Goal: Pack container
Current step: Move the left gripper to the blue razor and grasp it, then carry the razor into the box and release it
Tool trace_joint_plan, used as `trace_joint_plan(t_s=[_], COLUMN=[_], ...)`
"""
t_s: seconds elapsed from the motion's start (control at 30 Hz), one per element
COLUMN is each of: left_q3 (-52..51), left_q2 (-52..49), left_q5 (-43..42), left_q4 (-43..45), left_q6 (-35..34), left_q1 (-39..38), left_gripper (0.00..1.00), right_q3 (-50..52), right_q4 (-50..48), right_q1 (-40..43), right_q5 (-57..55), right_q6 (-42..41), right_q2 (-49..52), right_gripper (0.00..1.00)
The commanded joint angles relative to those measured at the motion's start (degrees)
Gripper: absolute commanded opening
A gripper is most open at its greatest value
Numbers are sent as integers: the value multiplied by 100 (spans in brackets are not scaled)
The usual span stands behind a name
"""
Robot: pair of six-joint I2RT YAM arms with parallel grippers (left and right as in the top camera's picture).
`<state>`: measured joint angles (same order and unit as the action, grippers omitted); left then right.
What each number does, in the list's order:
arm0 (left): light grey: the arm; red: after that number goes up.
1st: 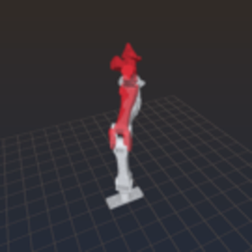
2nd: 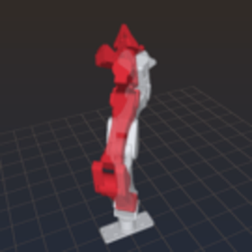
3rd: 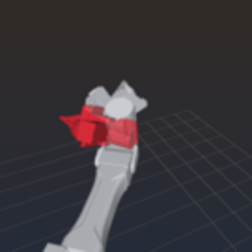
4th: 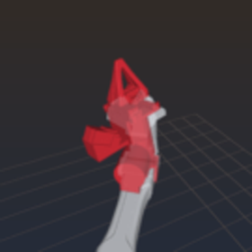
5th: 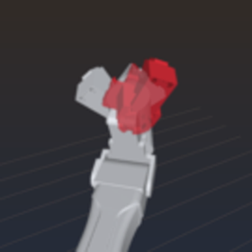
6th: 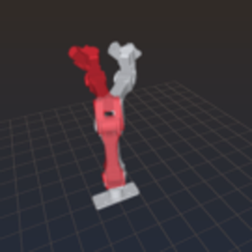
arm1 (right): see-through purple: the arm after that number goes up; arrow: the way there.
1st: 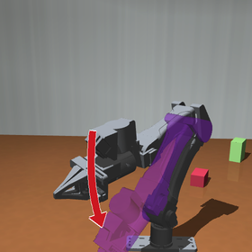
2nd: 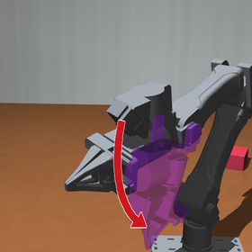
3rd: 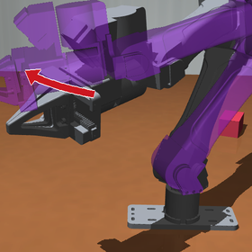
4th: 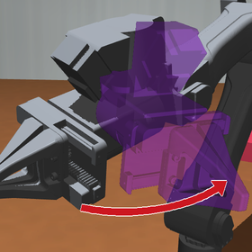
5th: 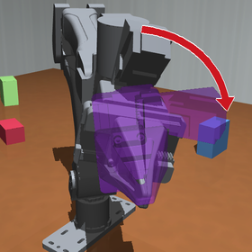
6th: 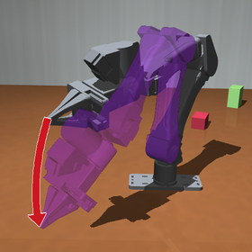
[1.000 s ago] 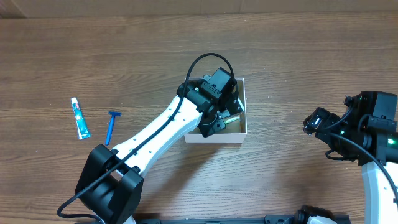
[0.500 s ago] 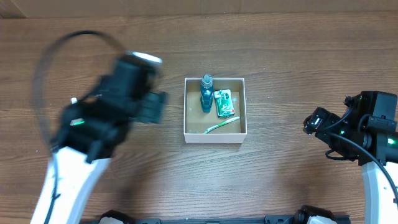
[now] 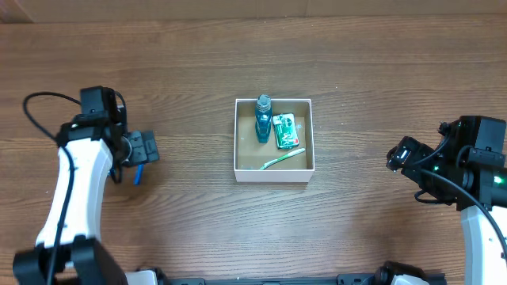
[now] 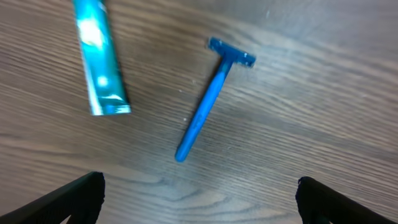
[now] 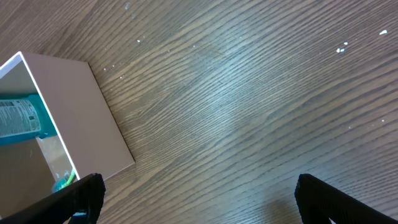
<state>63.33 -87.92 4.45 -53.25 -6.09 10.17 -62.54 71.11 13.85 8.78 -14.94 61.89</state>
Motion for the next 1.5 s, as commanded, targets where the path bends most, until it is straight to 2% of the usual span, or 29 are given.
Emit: trace_joint_plan(t_s=[0.0, 0.13, 0.33, 0.47, 0.53, 0.63, 0.73, 0.8, 0.97, 1.07, 1.2, 1.33, 1.47], left_q3=[-66, -68, -66, -68, -68, -68, -68, -68, -66, -2, 844, 1731, 2094], left_q2=[-568, -1318, -2048, -2149, -2149, -2149, -2149, -2149, -2149, -2146, -1849, -931, -240], left_q5=[-129, -407, -404, -402, -407, -407, -409, -409, -409, -413, -841, -857, -828], left_q4=[286, 837, 1215, 1303, 1279, 1204, 1169, 1150, 1134, 1069, 240, -243, -24], left_q6=[-13, 553, 623, 612, 610, 610, 610, 610, 568, 431, 476, 850, 2063], left_q1=[31, 28, 28, 28, 28, 28, 28, 28, 28, 20, -258, -1368, -3097], left_gripper=[100, 99, 99, 97, 77, 36, 20, 13, 4, 4, 4, 4, 4], right_q3=[9, 9, 9, 9, 9, 9, 9, 9, 9, 9, 9, 9, 9], right_q4=[-33, -33, -28, -33, -33, -33, -31, -31, -31, -31, -33, -44, -55], right_q1=[15, 15, 15, 15, 15, 15, 15, 15, 15, 15, 15, 15, 15], right_q5=[33, 33, 33, 33, 33, 33, 33, 33, 33, 33, 33, 33, 33], right_q6=[37, 39, 39, 39, 39, 39, 39, 37, 39, 39, 39, 39, 39], right_q2=[-15, -15, -15, -15, -15, -15, -15, -15, -15, -15, -15, -15, -15], right_gripper=[100, 100, 100, 100, 100, 100, 100, 100, 100, 100, 100, 100, 100])
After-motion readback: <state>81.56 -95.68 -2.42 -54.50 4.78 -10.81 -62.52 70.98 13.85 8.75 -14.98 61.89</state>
